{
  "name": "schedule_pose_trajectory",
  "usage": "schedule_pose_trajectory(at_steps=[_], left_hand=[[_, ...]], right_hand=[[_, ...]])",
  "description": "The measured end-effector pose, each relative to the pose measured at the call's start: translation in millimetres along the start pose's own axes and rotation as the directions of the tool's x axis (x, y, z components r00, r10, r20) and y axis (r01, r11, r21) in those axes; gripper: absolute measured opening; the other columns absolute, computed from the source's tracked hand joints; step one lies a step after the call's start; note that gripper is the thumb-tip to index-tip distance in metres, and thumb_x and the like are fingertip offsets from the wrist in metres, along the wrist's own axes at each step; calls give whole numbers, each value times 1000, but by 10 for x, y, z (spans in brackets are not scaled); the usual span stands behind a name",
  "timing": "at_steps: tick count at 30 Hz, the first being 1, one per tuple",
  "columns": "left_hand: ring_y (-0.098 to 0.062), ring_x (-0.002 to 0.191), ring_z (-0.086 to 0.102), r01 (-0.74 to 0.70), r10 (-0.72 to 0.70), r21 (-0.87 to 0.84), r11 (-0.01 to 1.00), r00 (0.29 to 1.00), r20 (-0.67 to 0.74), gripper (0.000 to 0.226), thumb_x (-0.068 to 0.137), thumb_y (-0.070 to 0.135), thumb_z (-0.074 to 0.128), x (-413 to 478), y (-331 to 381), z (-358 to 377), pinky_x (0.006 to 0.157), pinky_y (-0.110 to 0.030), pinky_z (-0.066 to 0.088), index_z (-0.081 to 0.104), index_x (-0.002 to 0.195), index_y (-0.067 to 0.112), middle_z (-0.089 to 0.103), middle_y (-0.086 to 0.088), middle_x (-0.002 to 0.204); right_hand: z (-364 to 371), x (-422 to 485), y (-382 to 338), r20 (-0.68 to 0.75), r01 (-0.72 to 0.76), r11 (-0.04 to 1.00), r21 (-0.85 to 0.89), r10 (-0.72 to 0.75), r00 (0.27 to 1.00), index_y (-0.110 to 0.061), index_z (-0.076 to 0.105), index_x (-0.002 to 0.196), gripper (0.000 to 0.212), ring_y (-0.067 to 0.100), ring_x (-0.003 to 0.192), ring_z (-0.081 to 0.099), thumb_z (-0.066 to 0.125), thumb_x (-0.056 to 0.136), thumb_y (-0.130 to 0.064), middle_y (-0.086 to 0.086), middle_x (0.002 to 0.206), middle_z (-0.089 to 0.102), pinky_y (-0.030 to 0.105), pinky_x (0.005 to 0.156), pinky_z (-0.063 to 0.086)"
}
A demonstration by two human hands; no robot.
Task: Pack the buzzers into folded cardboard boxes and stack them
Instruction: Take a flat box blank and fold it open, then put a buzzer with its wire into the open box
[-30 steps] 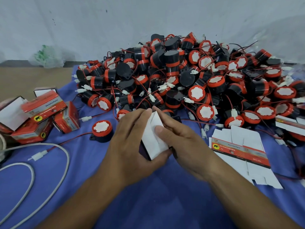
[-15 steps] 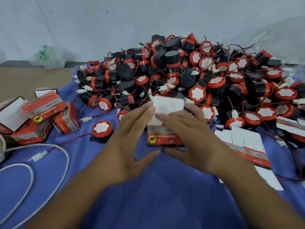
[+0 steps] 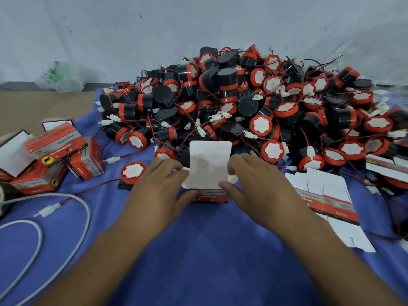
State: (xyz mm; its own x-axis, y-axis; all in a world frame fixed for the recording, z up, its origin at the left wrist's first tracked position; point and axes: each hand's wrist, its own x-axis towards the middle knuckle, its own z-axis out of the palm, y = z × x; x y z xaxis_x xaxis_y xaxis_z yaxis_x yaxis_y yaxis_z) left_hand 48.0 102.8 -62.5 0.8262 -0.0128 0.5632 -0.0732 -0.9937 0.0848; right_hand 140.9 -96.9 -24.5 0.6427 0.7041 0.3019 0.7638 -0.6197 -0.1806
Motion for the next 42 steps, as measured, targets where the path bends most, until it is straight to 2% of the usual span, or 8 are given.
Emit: schedule_pose_trajectory(at_steps=[8, 13, 16, 19, 26, 30, 36, 42], left_hand=[[0, 69, 64, 347, -260, -490, 799, 936, 239, 24, 90, 53, 60, -53, 42, 5, 57, -15, 45, 72, 109, 44, 73, 18, 78], [-24, 101, 61, 361, -395, -226, 905, 910, -124, 34, 83, 29, 56, 46, -273, -124, 89, -32, 44, 72, 106, 11, 68, -7, 106], [-39, 131, 40, 609, -619, 113, 785, 764, 182, 63, 85, 40, 63, 44, -584, -184, 110, -48, 31, 49, 140, 12, 49, -16, 140], [-34, 116, 54, 634, -671, 237, 736, 639, 375, 51, 83, 51, 69, -19, -659, -199, 104, -48, 36, 54, 122, 22, 63, -7, 124], [-28, 113, 50, 473, -495, -162, 866, 856, -148, 83, 71, 60, 69, 118, -279, -409, 104, -51, 37, 41, 135, 15, 62, -7, 118], [-5, 106, 57, 266, -317, -391, 881, 946, -72, 53, 79, 23, 80, 298, 205, -349, 92, -21, 46, 48, 120, 21, 60, 15, 112], [-17, 135, 37, 19, -50, -250, 968, 992, -115, 99, 73, 10, 85, 96, 260, -296, 103, -24, 39, 25, 152, 11, 49, -8, 146], [-41, 75, 69, 35, -16, 104, 994, 985, -172, 29, 78, -5, 59, 115, -88, -292, 65, -50, 57, 74, 103, -3, 72, -20, 86]], right_hand=[[254, 15, 97, 91, -169, 941, 294, 149, 985, -25, 59, 110, 19, 6, 80, 51, 55, 99, -40, -7, 101, 55, 20, 72, 38], [232, 26, 165, -31, -205, 912, 356, 231, 972, -33, 43, 104, 27, 4, 73, 53, 59, 91, -51, -14, 87, 53, 21, 60, 39], [240, 37, 188, -131, -206, 922, 327, 260, 957, -30, 46, 96, 28, 6, 74, 52, 53, 89, -57, -13, 84, 53, 27, 62, 44], [210, 54, 160, -318, -142, 913, 382, 275, 908, -24, 51, 85, 26, 9, 72, 50, 53, 92, -49, -11, 79, 52, 27, 61, 43], [83, -21, -96, -554, 267, 892, 365, -23, 832, -9, 61, 107, 24, -4, 80, 47, 62, 94, -29, -7, 100, 52, 8, 72, 36], [120, -51, -248, -358, 317, 837, 446, -157, 920, -16, 44, 143, 64, 3, 116, 51, 69, 90, -43, -4, 137, 46, 19, 89, 49], [92, -26, -177, -385, 289, 831, 475, -99, 918, -13, 52, 137, 62, 1, 119, 53, 76, 85, -38, -6, 131, 57, 13, 100, 42], [90, 33, 43, -405, 62, 851, 522, 183, 896, -25, 55, 129, 54, -7, 101, 55, 75, 83, -43, -20, 115, 57, 4, 84, 44]])
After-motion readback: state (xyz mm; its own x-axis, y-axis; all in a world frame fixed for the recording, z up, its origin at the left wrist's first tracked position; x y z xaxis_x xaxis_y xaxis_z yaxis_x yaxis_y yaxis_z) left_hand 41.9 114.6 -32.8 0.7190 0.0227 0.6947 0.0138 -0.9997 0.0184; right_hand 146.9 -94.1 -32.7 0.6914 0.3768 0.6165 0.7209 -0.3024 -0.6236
